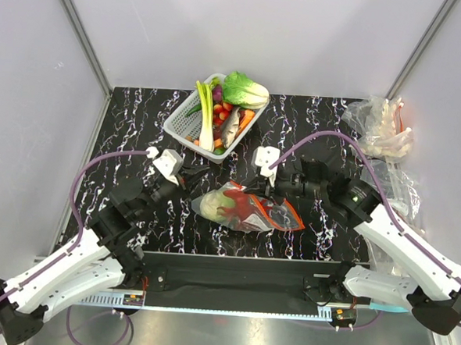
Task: Place the food in the zip-top bag and seal the zipper
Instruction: Zip the zipper food storage bag at the center of the board.
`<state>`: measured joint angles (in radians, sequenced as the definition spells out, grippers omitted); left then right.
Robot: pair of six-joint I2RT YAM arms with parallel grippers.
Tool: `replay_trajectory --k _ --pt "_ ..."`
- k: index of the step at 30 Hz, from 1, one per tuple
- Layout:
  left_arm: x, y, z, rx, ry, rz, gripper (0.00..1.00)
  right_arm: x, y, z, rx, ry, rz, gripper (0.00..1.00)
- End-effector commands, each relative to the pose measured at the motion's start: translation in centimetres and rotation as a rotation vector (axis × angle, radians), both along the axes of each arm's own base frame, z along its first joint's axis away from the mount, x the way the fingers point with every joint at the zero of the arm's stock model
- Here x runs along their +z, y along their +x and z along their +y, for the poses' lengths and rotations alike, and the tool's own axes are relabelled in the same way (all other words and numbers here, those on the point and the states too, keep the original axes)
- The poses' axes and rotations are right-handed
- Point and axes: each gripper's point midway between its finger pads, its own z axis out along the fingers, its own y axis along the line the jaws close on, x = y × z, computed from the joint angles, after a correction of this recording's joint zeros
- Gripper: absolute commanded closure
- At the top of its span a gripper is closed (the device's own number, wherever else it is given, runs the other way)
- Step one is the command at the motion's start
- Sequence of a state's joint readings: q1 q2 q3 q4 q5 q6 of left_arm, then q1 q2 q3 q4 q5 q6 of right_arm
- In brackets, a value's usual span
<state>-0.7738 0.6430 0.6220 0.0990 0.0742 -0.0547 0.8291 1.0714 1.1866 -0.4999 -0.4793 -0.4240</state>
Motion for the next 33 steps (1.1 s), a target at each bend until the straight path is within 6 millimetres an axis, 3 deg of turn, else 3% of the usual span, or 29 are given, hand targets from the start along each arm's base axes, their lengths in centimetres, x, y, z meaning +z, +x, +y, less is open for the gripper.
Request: replay_trajectory --k 1,5,6,8,10,14,25,29,30,33 --pt "3.2 1.2 1.6 0.099 -0.077 -0.047 1.0 -2.5 -0.4 -1.9 -0.084 -0.088 0.099 1.0" --pt "4.2 -0.5 -0.6 -0.066 -0.083 -0.122 0.96 -1.7 -0.5 -1.4 -0.061 -0.063 0.101 1.0" --pt "4.4 -1.4 -1.5 -0.137 -0.075 -0.138 0.84 -1.8 -0.4 -1.2 -0.058 -0.066 0.104 1.0" --pt "4.3 -1.9 -2.5 -0.203 -0.056 -0.14 0.73 -1.1 -0.2 -0.9 -0.055 -0.057 0.099 1.0" --pt "4.7 -3.1 -3.5 -0.296 -0.038 -0.163 0.52 -0.9 0.1 -0.5 -0.053 -0.055 0.1 1.0" --pt "3.4 -3.8 -5.3 -0.413 0.018 -0.118 0.39 -0.2 0.9 0.1 -0.075 -0.028 0.089 1.0" --pt "-0.8 -2.4 -6.5 -0.413 0.076 -0.022 0.35 -0.1 1.4 1.9 -0.063 0.062 0.114 1.0" --pt "-1.8 -1.8 -7.4 -0.438 0.122 0.016 0.56 -1.1 1.3 2.1 -0.065 0.074 0.137 1.0" --pt "-2.4 -1.6 -7.6 -0.437 0.136 0.038 0.66 -1.3 1.4 2.0 -0.076 0.077 0.146 1.0" --pt "-4.9 -1.2 -8.0 -0.449 0.189 0.121 0.73 -2.7 1.6 2.1 -0.097 0.084 0.165 1.0"
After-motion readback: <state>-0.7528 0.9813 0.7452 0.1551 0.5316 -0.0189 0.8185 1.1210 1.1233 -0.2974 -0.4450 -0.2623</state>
